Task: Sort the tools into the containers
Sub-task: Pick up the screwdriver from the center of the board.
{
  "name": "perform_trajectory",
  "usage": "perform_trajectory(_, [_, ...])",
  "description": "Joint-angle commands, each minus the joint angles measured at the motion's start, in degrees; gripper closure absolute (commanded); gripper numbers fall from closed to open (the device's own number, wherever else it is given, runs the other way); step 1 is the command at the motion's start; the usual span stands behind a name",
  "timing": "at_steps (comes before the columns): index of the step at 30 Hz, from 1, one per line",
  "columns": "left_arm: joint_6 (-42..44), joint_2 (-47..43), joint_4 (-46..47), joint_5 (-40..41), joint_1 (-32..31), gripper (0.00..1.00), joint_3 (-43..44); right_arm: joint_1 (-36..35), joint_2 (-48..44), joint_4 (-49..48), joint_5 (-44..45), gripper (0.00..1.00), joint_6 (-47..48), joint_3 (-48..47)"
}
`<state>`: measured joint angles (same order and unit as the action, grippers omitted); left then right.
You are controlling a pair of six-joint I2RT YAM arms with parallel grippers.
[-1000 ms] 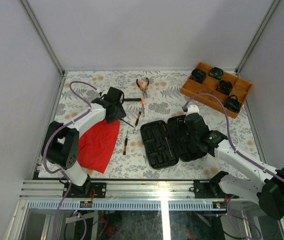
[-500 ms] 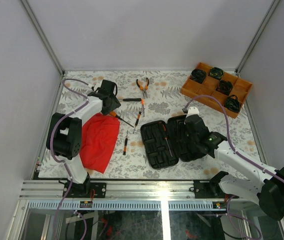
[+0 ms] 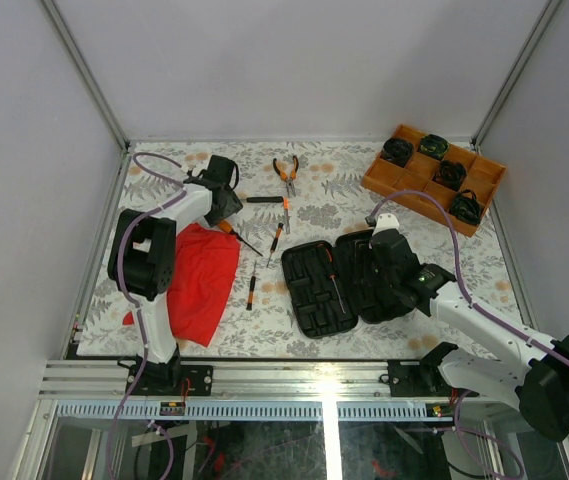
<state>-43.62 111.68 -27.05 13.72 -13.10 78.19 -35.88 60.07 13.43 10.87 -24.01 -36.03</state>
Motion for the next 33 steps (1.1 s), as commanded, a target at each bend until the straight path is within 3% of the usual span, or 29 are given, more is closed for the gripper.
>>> perform_trajectory(1, [0.8, 2.7, 1.1, 1.7, 0.6, 0.47, 1.9, 0.3, -1.0, -1.2, -0.2, 0.4, -0.6, 0.0])
perform_trajectory(14, [0.6, 6.0, -0.1, 2.0, 0.6, 0.51, 1.1, 0.3, -1.3, -0.5, -0.2, 0.4, -0.8, -0.1])
perform_trajectory(33, [-0.3, 1.5, -1.3, 2.3, 0.6, 0.52, -4.5, 0.3, -0.7, -1.0, -1.6, 0.4, -1.1, 0.2])
